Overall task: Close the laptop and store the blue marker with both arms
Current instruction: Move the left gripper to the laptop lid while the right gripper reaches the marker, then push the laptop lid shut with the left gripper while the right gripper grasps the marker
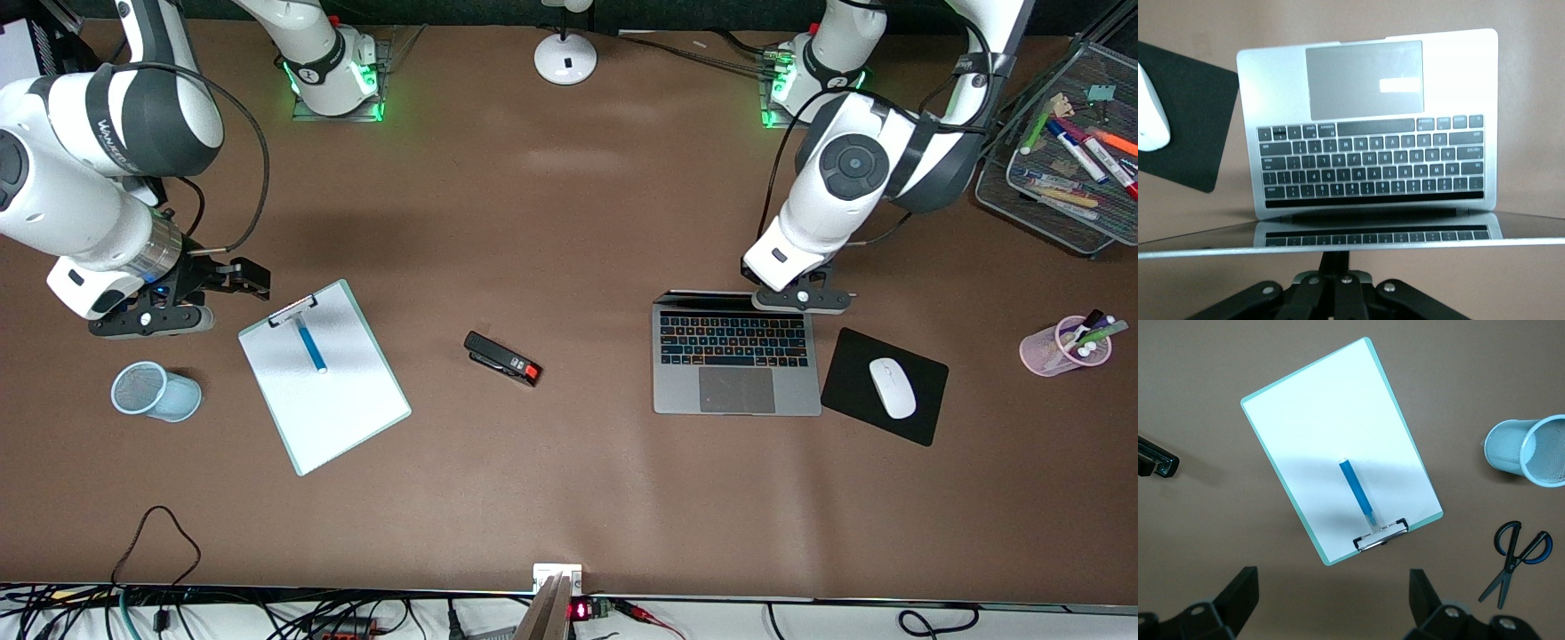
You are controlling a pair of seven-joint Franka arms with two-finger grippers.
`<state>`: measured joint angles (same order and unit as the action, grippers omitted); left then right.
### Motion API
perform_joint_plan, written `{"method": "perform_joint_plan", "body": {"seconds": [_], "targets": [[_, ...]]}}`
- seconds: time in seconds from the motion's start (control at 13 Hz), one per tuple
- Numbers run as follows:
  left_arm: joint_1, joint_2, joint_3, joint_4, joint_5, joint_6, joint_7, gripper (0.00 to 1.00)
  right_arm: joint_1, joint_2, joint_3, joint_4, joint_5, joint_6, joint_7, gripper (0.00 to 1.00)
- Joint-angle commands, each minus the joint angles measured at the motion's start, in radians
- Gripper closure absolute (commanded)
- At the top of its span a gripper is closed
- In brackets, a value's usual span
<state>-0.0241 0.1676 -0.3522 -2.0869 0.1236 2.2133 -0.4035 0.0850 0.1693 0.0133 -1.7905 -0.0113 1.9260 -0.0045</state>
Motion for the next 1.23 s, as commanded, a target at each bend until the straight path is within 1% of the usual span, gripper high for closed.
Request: {"method": "perform_joint_plan", "body": {"seconds": [0.0,0.23,0.38,0.62,0.92,1.15], "targets": [[0.015,0.019,-0.001,0.001,0.028,0.064,0.002,1.0,0.006,0.013,0.0,0.026,-0.013,0.004,0.012,0.0],[0.029,0.046,0.001,0.005,0.03,0.13,0.005,1.0,0.009,0.013,0.0,0.04,-0.013,-0.001,0.009,0.0],[0.03,0.075,0.002,0.005,0.03,0.201,0.006,1.0,0.015,0.013,0.0,0.04,-0.013,-0.001,0.008,0.0],[0.039,0.102,0.002,0.007,0.086,0.273,0.006,1.0,0.012,0.013,0.0,0.04,-0.013,-0.006,0.006,0.0],[0.041,0.161,0.002,0.043,0.093,0.301,0.006,1.0,0.01,0.016,0.0,0.04,-0.013,-0.007,0.008,0.0],[0.039,0.202,0.002,0.079,0.093,0.304,0.006,1.0,0.015,0.053,0.0,0.04,-0.013,0.007,0.0,0.0]]}}
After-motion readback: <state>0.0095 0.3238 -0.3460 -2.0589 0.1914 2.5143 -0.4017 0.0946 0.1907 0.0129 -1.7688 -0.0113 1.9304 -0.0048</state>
